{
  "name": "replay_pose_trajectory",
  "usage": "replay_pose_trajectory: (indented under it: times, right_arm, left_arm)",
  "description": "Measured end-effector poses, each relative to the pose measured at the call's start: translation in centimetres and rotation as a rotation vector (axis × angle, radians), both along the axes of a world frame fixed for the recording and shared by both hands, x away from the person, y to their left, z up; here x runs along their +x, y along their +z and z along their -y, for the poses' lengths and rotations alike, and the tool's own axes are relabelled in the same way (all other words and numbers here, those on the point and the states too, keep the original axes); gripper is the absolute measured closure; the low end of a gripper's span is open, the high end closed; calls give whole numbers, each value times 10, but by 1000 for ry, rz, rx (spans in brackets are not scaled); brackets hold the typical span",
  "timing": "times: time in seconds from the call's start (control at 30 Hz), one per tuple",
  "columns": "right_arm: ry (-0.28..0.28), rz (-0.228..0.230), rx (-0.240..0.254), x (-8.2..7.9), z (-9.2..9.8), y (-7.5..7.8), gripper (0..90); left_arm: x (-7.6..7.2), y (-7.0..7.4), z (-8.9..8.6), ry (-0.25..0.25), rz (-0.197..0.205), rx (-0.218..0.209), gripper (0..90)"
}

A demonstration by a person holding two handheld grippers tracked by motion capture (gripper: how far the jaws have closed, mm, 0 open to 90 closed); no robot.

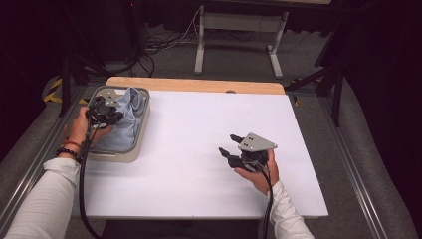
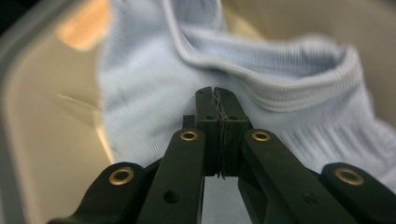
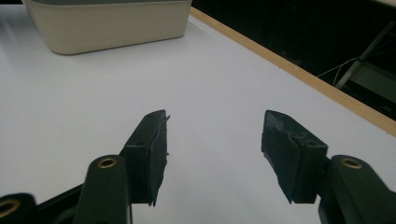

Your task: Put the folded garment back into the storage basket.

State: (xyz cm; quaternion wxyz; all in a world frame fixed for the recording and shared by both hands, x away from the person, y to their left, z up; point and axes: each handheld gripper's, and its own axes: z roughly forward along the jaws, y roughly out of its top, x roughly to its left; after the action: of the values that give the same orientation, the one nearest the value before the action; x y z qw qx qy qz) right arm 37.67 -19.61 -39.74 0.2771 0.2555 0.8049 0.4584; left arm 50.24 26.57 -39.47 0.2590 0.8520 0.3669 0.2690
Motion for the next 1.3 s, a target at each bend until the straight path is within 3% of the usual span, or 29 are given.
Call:
replay_pose_trajectory:
  times: [0.1,0.3,0.5,0.7,1.0,1.13,1.3]
  right_arm:
    - [-8,10,2,-1,1,0,405]
    - [-19,15,5,-3,4,-2,382]
    - [-23,30,7,-5,5,-3,348]
    - [-39,53,19,-5,6,-3,298]
    - [-66,77,19,-7,2,-3,206]
    - [-71,77,13,-7,1,-3,183]
    - [-77,92,11,-6,-2,-3,140]
  left_arm:
    - [-6,7,-4,21,62,-41,855]
    - [-20,17,-6,-8,145,-132,828]
    - [-36,24,3,-63,231,-157,787]
    - [-49,30,7,-117,280,-200,695]
    - [-64,26,13,-130,327,-230,500]
    - [-71,27,14,-151,337,-254,450]
    - [-78,26,17,-146,341,-285,301]
